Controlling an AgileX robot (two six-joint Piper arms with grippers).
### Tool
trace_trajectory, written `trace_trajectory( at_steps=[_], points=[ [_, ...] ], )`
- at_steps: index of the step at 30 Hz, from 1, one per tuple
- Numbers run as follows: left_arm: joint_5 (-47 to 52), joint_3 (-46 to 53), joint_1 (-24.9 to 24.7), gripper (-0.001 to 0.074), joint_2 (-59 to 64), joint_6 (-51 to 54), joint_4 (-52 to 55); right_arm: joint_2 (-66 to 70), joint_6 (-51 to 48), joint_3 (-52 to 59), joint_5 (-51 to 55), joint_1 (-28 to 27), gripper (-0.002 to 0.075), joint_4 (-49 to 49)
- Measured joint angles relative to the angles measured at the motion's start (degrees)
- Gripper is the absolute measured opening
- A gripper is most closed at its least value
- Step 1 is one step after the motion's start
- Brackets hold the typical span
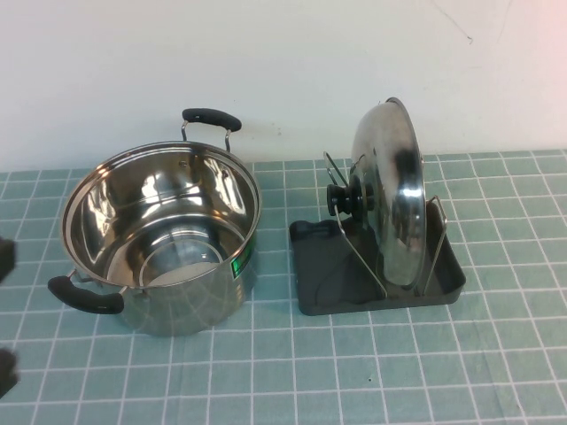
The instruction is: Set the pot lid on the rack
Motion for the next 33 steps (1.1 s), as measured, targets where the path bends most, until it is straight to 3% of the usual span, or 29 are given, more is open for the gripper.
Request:
trace_trajectory(
  at_steps=[6, 15, 21, 33],
  points=[
    [-7.48, 7.28, 0.0, -0.0001, -12.35, -0.21, -4.76, -15.03, 0.85, 15.95, -9.55, 0.0, 0.0, -0.86],
    [-17.54, 25.85, 0.0, -0.0001, -26.93, -0.64, -5.96, -38.55, 1.19, 36.61, -11.73, 0.0, 0.0, 5.34],
    [-24.42, 34.08, 0.0, -0.0001, -27.94, -1.52, -5.96, -45.84, 1.19, 38.51, -12.99, 0.0, 0.0, 7.85],
    [-28.7, 35.8, 0.0, -0.0001, -27.94, -1.64, -6.81, -46.42, 1.19, 38.51, -12.99, 0.0, 0.0, 22.58]
  ],
)
